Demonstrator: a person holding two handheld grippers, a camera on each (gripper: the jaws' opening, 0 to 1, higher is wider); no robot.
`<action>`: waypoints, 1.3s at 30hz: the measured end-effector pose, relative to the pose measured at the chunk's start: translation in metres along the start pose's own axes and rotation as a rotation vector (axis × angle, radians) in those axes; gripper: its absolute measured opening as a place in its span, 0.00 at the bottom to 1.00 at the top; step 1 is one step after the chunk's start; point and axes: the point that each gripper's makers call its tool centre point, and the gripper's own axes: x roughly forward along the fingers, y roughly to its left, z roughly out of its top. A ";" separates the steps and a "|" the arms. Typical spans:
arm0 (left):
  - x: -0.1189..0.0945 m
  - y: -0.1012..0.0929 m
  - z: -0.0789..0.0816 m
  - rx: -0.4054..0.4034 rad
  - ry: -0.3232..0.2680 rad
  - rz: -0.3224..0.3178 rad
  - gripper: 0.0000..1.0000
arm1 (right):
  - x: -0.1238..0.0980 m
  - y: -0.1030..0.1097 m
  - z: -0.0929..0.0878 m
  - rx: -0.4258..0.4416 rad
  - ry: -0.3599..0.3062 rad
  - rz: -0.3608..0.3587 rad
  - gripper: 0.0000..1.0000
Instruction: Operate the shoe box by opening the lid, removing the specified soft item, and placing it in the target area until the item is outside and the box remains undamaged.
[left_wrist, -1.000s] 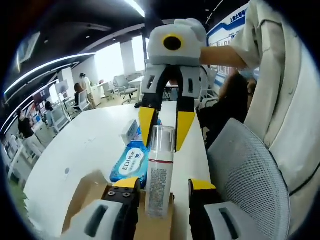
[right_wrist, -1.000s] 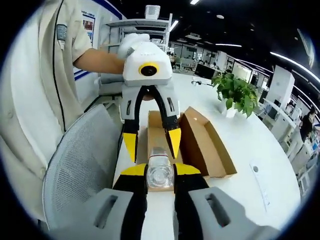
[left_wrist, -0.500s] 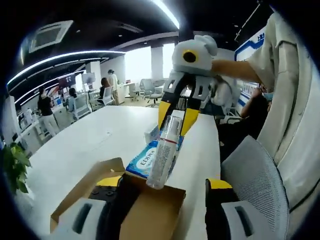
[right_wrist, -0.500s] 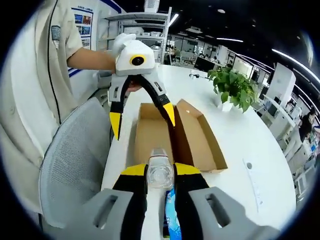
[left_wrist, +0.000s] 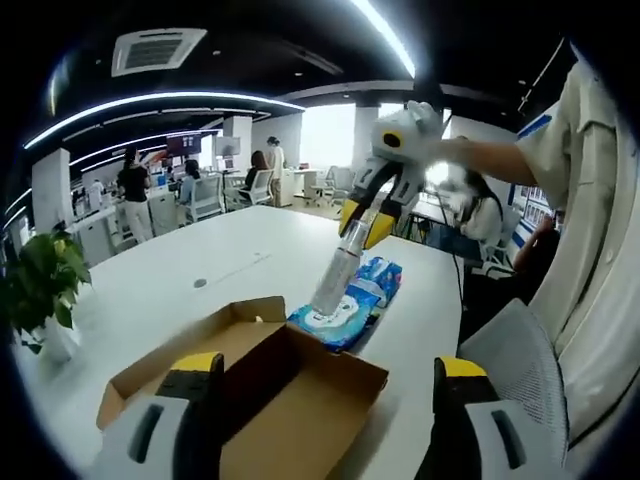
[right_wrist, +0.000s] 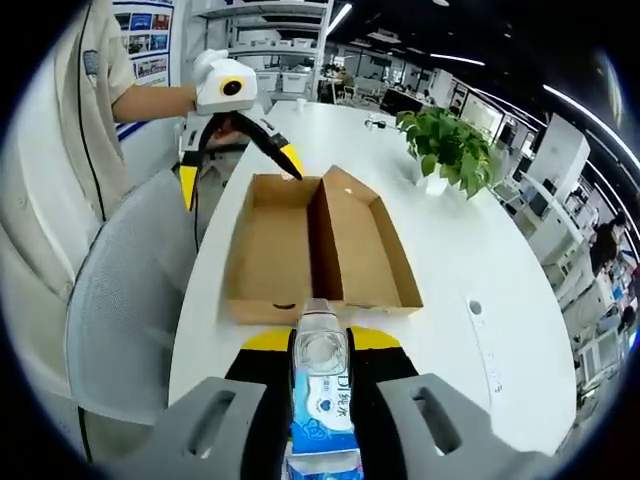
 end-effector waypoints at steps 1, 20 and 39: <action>-0.002 0.002 -0.001 0.004 0.000 0.015 0.91 | 0.000 -0.003 -0.004 0.002 0.012 -0.001 0.17; -0.050 0.024 -0.016 -0.058 -0.025 0.203 1.00 | 0.013 -0.061 -0.059 0.013 0.186 -0.043 0.17; -0.085 0.036 -0.042 -0.094 -0.005 0.307 1.00 | 0.038 -0.088 -0.093 0.044 0.328 -0.020 0.17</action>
